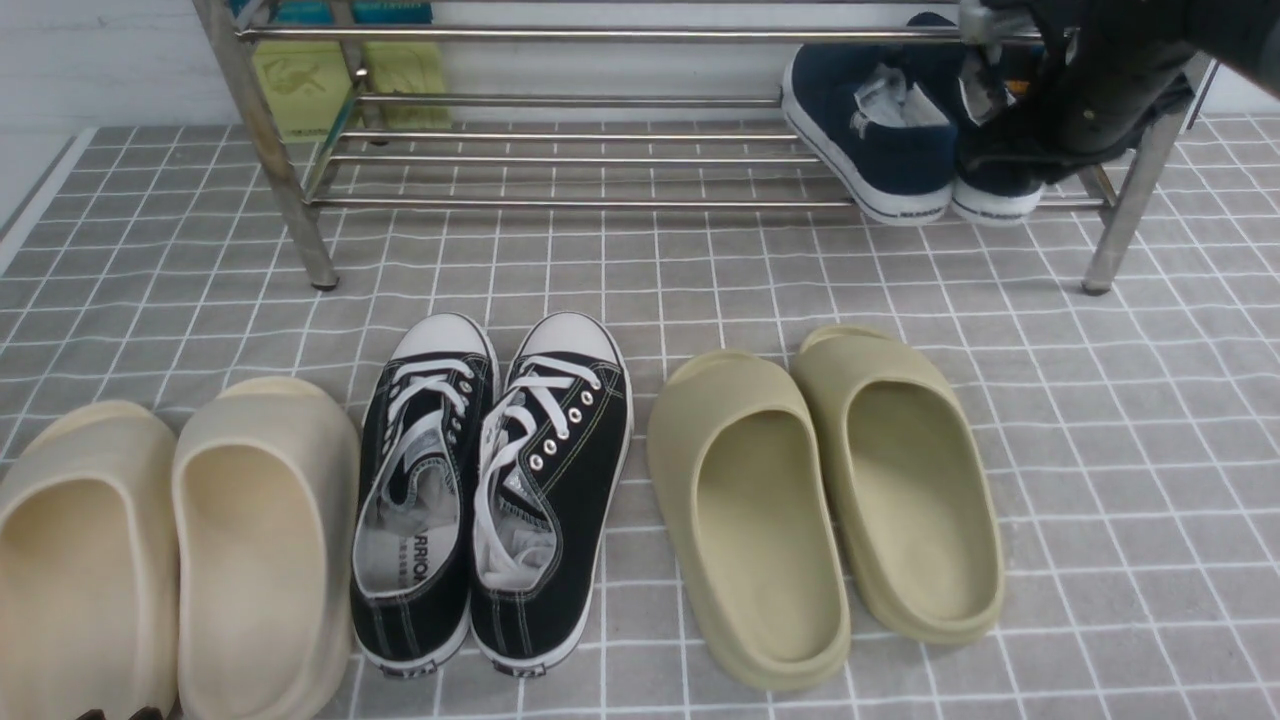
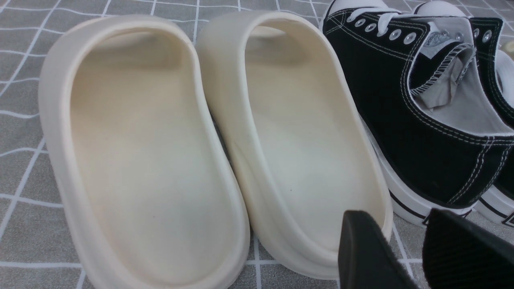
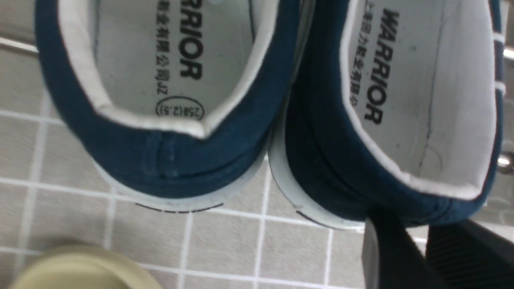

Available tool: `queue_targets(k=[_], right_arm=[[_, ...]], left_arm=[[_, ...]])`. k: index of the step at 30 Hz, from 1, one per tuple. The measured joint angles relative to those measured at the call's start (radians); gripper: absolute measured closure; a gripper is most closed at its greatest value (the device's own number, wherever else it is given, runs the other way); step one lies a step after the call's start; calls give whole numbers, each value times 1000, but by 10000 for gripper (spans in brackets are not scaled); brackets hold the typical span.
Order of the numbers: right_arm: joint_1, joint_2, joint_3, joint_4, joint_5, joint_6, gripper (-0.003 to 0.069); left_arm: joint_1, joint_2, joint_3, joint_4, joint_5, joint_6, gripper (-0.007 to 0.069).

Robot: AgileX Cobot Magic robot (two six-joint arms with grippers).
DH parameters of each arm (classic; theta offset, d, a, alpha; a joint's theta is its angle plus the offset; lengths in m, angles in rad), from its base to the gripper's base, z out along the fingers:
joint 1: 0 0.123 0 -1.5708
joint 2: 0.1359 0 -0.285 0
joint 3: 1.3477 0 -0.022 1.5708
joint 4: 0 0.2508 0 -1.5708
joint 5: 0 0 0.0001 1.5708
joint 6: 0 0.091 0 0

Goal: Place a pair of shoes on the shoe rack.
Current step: Use the right arm to put a shoe into the shoe rack

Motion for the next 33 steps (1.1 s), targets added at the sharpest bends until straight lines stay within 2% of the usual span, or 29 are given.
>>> queue_targets(k=[4, 8, 16, 23, 30, 32, 33], right_arm=[[0, 0, -51, 26, 1, -1, 313], [1, 0, -61, 24, 28, -45, 244], [1, 0, -64, 18, 102, -168, 228], [1, -2, -64, 20, 121, -190, 167], [1, 12, -64, 28, 47, -135, 181], [1, 28, -64, 28, 31, -132, 199], [1, 48, -64, 20, 22, -131, 239]], left_arm=[[0, 0, 0, 0, 0, 0, 386], [0, 0, 0, 0, 0, 0, 386], [0, 0, 0, 0, 0, 0, 386], [0, 0, 0, 0, 0, 0, 386], [0, 0, 0, 0, 0, 0, 386], [0, 0, 0, 0, 0, 0, 386], [0, 0, 0, 0, 0, 0, 386]])
